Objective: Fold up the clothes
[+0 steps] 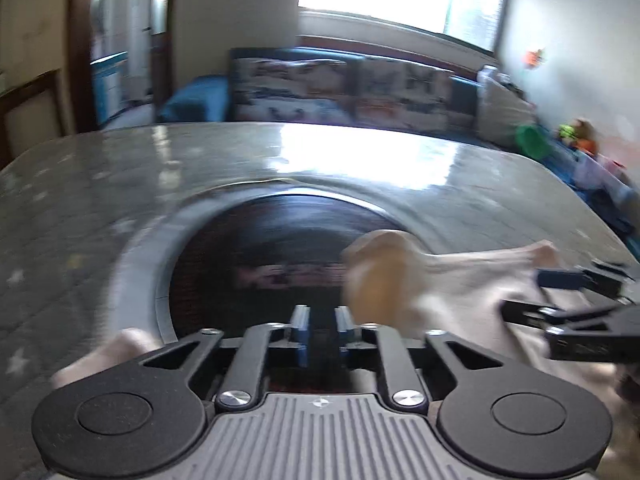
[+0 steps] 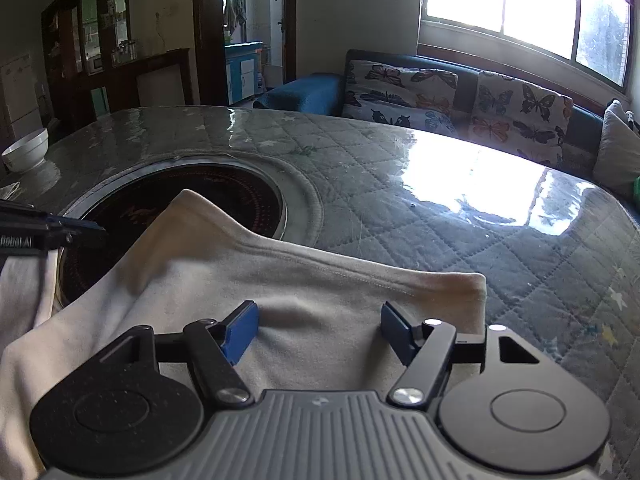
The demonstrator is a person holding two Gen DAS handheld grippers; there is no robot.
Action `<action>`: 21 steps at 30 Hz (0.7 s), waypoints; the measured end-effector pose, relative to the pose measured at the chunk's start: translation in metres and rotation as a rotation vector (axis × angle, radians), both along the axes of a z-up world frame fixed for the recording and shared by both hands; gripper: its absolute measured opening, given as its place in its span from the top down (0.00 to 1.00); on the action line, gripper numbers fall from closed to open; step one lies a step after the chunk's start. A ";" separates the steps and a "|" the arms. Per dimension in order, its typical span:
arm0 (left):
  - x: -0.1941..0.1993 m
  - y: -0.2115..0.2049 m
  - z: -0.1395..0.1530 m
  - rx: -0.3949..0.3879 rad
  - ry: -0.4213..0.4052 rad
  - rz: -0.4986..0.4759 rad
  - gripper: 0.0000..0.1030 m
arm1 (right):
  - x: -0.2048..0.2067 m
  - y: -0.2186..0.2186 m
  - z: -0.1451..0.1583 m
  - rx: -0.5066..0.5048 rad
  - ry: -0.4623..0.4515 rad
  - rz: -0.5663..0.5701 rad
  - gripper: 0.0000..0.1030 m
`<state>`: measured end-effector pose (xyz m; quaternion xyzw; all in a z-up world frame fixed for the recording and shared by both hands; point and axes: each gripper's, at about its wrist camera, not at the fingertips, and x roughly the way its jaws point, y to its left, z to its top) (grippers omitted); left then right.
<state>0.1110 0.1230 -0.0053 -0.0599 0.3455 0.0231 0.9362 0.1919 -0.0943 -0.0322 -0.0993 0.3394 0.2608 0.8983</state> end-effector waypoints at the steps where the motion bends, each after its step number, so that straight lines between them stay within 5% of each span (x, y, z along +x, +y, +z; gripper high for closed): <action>1: 0.004 -0.007 -0.002 0.005 0.007 -0.011 0.65 | 0.000 -0.001 0.000 -0.002 0.002 -0.003 0.33; 2: 0.009 -0.014 -0.005 0.010 0.017 -0.018 0.53 | -0.001 -0.002 0.001 -0.007 0.004 -0.006 0.33; 5: 0.018 -0.027 -0.012 0.023 0.034 -0.041 0.52 | -0.002 -0.006 0.003 -0.006 0.016 -0.015 0.33; 7: 0.023 -0.033 -0.016 0.058 0.031 -0.057 0.61 | -0.004 -0.009 0.005 -0.001 0.032 -0.010 0.33; 9: 0.024 -0.038 -0.016 0.085 0.021 -0.072 0.87 | -0.004 -0.010 0.007 -0.005 0.032 -0.007 0.33; 10: 0.025 -0.040 -0.016 0.092 0.020 -0.075 0.90 | -0.005 -0.010 0.008 -0.008 0.032 -0.006 0.33; 21: 0.043 -0.013 -0.018 0.195 -0.003 -0.018 0.92 | 0.003 0.018 0.005 -0.003 0.039 0.051 0.33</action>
